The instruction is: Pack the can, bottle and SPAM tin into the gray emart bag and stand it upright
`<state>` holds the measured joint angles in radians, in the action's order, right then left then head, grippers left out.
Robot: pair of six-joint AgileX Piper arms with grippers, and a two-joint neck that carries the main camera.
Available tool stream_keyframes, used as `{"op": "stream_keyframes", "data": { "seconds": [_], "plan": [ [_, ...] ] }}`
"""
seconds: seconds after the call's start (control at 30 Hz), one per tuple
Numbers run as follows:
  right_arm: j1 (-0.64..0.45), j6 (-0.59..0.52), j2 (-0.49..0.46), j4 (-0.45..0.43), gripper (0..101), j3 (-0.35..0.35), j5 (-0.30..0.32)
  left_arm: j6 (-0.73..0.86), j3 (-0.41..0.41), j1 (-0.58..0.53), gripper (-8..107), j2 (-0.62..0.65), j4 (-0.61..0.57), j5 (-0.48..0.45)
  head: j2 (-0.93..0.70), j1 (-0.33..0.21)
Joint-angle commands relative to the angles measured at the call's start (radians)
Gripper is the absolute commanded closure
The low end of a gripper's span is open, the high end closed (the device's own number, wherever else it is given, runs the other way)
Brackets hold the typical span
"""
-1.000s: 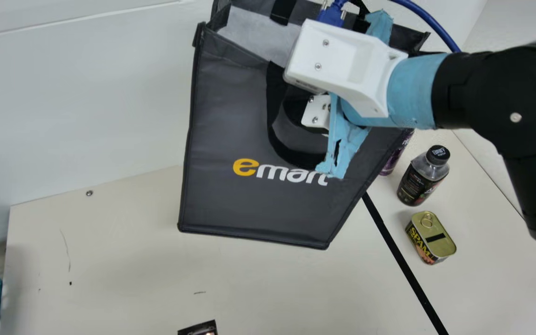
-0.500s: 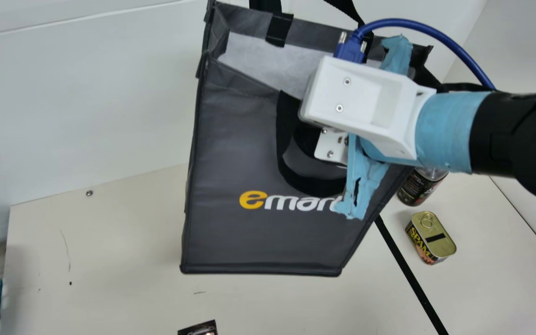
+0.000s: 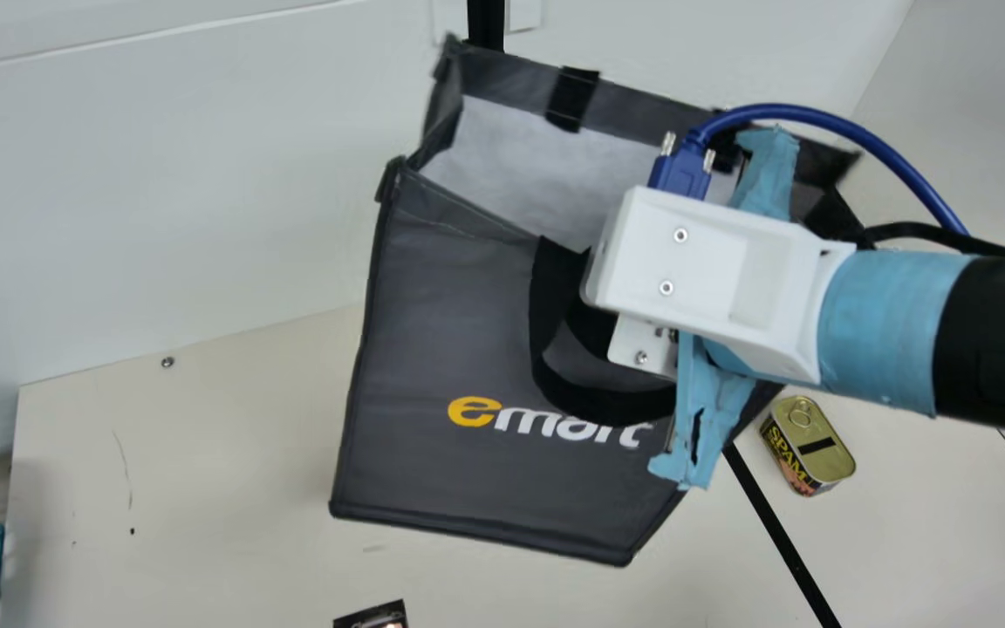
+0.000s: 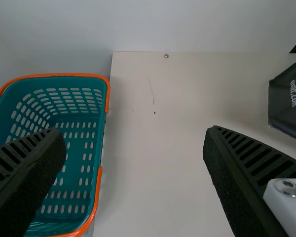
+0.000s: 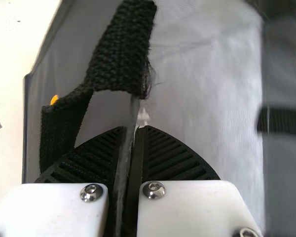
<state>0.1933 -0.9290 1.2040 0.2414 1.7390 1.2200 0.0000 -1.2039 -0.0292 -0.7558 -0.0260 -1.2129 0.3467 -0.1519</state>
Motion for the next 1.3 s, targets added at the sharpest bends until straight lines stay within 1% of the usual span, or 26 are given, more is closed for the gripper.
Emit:
{"op": "stream_keyframes", "data": {
  "seconds": [0.0, 0.63, 1.23, 1.27],
  "plan": [
    [0.009, 0.006, -0.009, -0.007, 101, -0.008, 0.000, 0.000, 0.000, 0.000, 9, 0.000, 0.000, 0.000, 0.002, -0.023],
    [0.113, 0.096, -0.099, -0.081, 101, -0.136, 0.000, 0.000, 0.000, 0.000, 9, 0.000, 0.000, 0.000, 0.002, -0.023],
    [0.278, 0.238, -0.167, -0.139, 101, -0.251, 0.000, 0.000, 0.000, 0.000, 9, 0.000, 0.000, 0.000, 0.002, -0.023],
    [0.288, 0.246, -0.170, -0.142, 98, -0.255, 0.000, 0.000, 0.000, 0.000, 9, 0.000, 0.000, 0.000, 0.002, -0.023]
  ]
}}
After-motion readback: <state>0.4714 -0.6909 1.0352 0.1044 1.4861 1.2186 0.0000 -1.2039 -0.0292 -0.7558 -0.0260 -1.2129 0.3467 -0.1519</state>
